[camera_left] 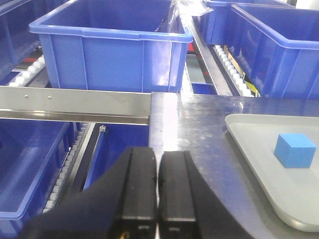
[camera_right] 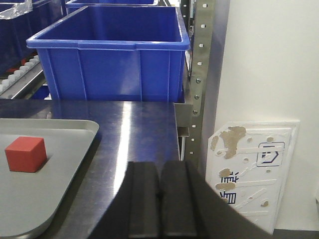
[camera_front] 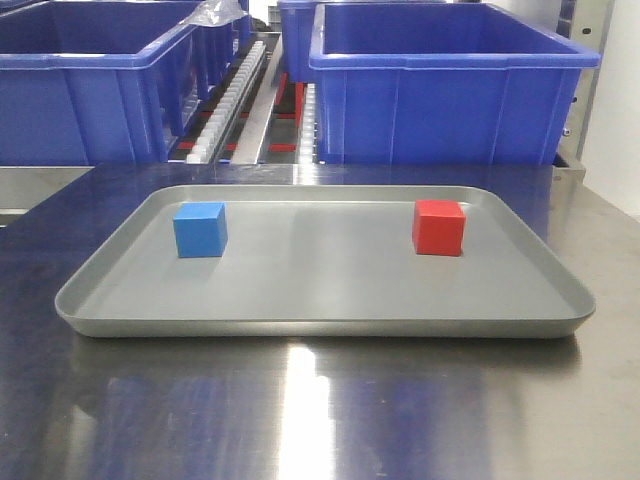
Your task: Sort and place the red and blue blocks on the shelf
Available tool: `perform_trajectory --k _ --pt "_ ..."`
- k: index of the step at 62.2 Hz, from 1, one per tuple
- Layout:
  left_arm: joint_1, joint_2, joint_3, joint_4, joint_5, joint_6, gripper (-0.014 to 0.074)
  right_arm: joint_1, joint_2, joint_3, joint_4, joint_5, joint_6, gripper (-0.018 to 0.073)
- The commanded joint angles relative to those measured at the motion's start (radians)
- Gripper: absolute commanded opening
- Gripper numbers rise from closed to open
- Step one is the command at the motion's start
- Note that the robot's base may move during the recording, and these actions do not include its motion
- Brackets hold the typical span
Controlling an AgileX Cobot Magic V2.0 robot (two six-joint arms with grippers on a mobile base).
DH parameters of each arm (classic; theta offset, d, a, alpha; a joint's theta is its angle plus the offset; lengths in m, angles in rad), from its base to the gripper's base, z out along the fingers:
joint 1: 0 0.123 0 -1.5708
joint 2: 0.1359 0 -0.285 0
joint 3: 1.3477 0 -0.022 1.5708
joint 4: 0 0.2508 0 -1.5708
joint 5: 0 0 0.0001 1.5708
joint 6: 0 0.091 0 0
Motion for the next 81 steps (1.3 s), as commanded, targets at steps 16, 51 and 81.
perform_trajectory --k 16,51,81 --pt "0.003 -0.017 0.024 -0.010 -0.082 -0.003 0.0125 0.003 -0.019 -0.021 0.002 -0.080 -0.001 0.0054" --pt "0.003 -0.017 0.024 -0.010 -0.082 -0.003 0.0125 0.003 0.023 -0.257 -0.004 0.231 -0.011 0.0054" --pt "0.003 -0.017 0.024 -0.010 -0.082 -0.003 0.0125 0.004 0.408 -0.459 0.145 0.423 -0.012 0.0054"
